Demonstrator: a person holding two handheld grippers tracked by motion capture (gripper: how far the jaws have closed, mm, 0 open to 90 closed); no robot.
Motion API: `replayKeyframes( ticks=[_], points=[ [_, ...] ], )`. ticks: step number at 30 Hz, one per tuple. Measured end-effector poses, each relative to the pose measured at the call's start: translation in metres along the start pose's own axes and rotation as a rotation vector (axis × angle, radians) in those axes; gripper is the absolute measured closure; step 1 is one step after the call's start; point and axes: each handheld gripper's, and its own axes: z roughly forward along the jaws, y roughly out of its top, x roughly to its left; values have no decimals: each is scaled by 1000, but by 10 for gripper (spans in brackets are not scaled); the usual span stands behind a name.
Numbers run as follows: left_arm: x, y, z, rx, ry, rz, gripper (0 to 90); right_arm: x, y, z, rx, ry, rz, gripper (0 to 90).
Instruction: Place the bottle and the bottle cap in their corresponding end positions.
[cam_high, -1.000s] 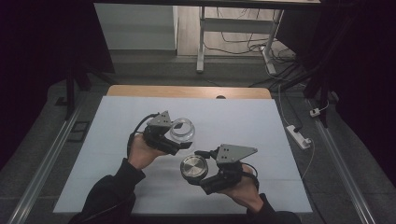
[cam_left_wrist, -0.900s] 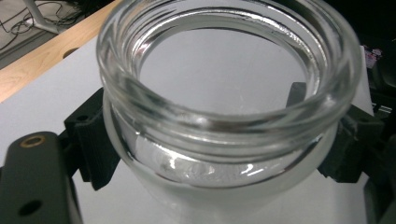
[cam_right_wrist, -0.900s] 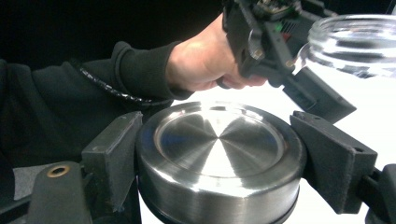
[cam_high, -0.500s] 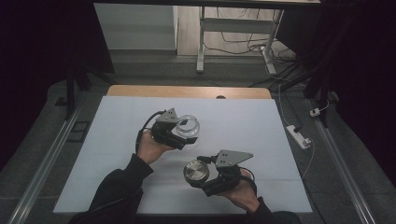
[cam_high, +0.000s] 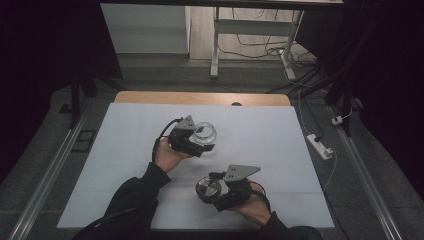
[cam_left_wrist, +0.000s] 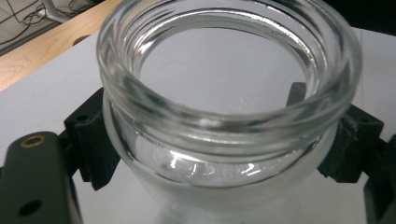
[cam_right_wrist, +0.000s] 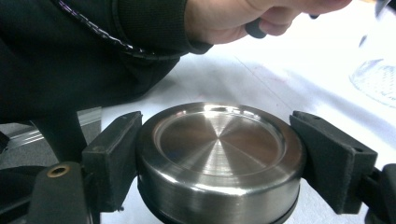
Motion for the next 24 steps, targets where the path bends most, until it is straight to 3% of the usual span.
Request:
replayKeyframes(
  ticks=[12,24],
  points=[
    [11,-8,14,-10,16,-26,159,-8,-12,15,43,-26,-17,196],
    [14,-18,31,32,40,-26,159,-10,-18,26,110,-46,-20,196]
  ],
)
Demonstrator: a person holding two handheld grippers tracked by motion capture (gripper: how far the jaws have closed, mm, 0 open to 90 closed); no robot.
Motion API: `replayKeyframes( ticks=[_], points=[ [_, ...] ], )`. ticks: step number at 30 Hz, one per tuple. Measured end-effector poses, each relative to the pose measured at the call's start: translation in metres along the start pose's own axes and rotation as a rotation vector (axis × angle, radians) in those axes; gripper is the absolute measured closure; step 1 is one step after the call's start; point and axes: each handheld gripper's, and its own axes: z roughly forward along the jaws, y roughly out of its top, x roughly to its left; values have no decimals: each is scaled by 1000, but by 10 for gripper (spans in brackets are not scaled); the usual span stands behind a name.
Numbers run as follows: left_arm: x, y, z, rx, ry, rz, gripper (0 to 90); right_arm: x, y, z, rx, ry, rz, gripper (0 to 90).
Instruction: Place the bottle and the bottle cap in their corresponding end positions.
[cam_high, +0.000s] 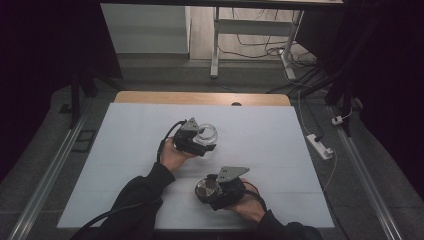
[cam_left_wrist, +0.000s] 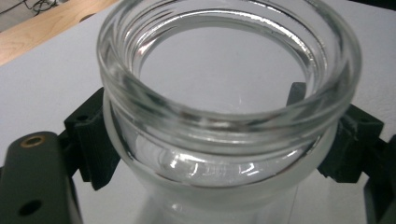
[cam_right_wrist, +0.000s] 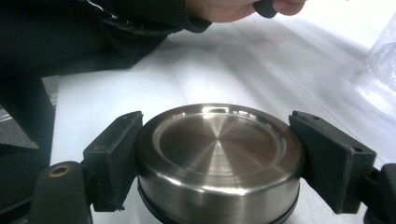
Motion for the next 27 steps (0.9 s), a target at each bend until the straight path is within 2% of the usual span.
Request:
replayKeyframes(
  ticks=[7,12,14,16,19,27],
  points=[
    [4,-7,3,25,18,-7,159,1,-2,9,49,-16,-39,195],
    [3,-10,6,48,20,-3,159,-1,-2,9,57,-21,-27,193],
    [3,-11,6,45,22,2,159,-1,-3,9,70,-23,-30,193],
    [3,-11,6,44,20,-1,158,-1,-4,10,110,-32,-50,192],
    [2,-13,6,44,26,16,158,-1,-6,11,139,-40,-63,191],
    [1,-14,6,35,29,12,155,0,-5,12,157,-51,-78,191]
  ],
)
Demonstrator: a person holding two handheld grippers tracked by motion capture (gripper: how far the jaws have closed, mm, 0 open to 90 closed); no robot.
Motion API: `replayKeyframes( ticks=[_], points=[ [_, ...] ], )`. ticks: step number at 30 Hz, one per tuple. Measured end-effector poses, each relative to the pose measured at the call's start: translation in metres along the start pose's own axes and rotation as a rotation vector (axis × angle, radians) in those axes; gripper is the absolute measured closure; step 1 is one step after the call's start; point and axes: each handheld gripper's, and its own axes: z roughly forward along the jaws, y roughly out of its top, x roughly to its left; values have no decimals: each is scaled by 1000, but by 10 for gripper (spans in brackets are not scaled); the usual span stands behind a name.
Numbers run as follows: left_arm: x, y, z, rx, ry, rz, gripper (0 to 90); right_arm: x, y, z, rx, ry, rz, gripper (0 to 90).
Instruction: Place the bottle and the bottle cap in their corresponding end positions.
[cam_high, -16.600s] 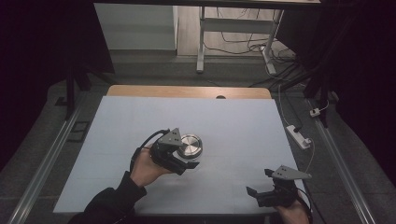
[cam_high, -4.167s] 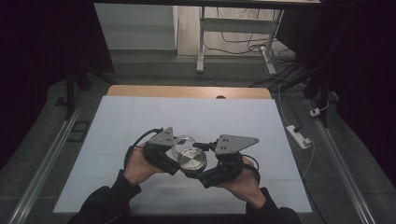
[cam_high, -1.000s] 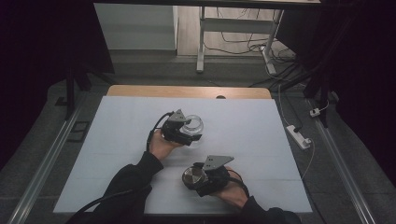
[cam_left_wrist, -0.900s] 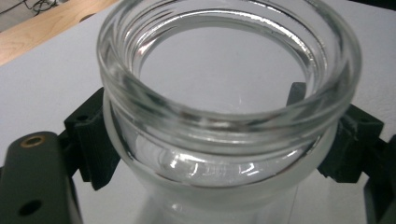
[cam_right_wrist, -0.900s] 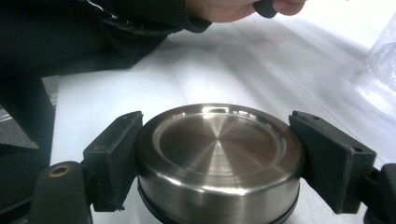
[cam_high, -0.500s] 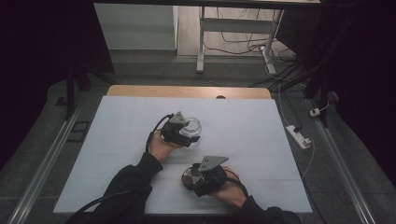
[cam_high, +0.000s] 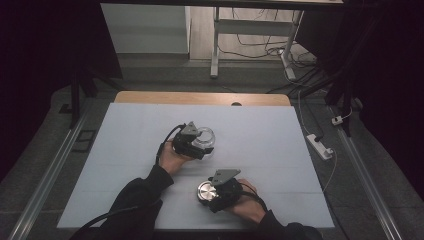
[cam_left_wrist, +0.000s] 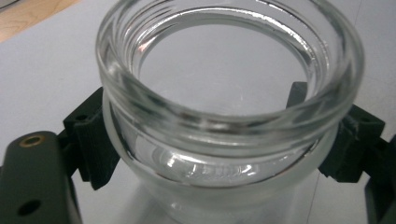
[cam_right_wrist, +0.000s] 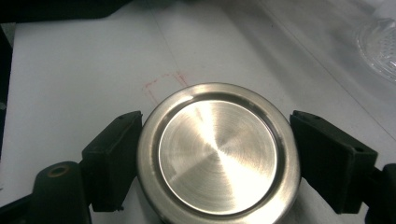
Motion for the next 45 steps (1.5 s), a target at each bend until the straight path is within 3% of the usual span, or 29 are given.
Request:
replayKeyframes(
  ticks=[7,18,22,27,38,45],
  points=[
    [1,2,0,11,-8,-14,150,0,1,-1,-4,6,16,186],
    [5,3,-11,10,-35,-63,89,-1,8,-14,-80,-4,60,137],
    [6,3,-14,48,-39,-68,46,-2,9,-19,-105,0,86,120],
    [4,1,-20,69,-35,-67,25,-4,10,-25,-119,-5,100,99],
    [-2,-7,-41,55,-71,-128,6,-9,10,-40,-156,-21,141,64],
    [-10,-11,-49,62,-85,-117,0,-10,10,-44,-161,-46,146,41]
  ],
)
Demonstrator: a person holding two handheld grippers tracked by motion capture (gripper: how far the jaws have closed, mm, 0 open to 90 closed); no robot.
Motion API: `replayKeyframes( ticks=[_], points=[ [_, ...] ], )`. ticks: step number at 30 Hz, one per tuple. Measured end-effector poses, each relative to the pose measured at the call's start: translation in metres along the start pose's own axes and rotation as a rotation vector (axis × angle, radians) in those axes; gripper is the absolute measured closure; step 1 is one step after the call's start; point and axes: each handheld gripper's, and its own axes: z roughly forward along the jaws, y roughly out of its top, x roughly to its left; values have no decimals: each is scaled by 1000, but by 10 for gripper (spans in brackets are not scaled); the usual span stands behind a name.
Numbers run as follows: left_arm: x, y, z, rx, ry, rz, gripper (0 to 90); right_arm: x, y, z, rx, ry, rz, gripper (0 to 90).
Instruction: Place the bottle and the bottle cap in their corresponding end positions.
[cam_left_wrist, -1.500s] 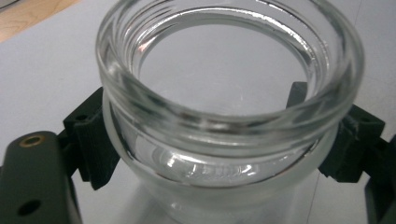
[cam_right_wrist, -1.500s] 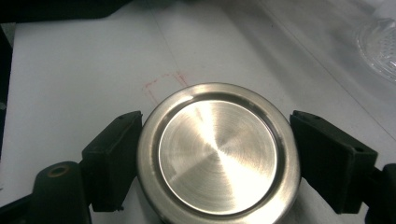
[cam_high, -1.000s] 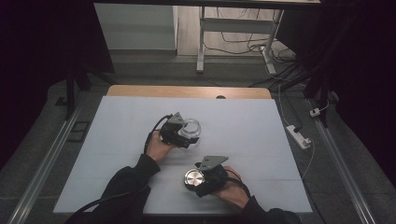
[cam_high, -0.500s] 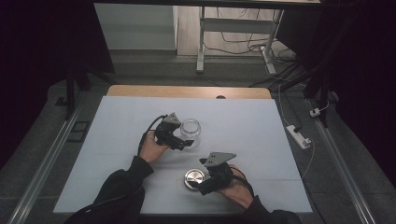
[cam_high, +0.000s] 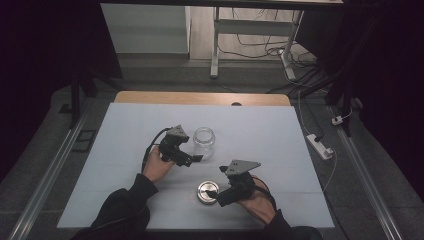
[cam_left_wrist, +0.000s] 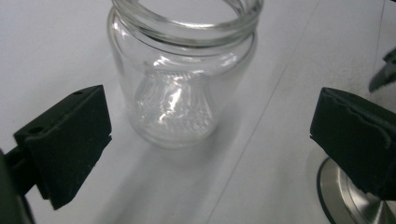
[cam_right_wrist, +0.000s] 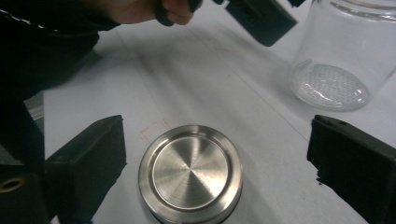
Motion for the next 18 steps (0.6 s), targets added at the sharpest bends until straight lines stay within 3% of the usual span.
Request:
replayKeyframes(
  ticks=[18],
  points=[
    [-31,-18,-26,-22,-29,22,0,-5,0,-10,-12,-19,9,2]
  ],
)
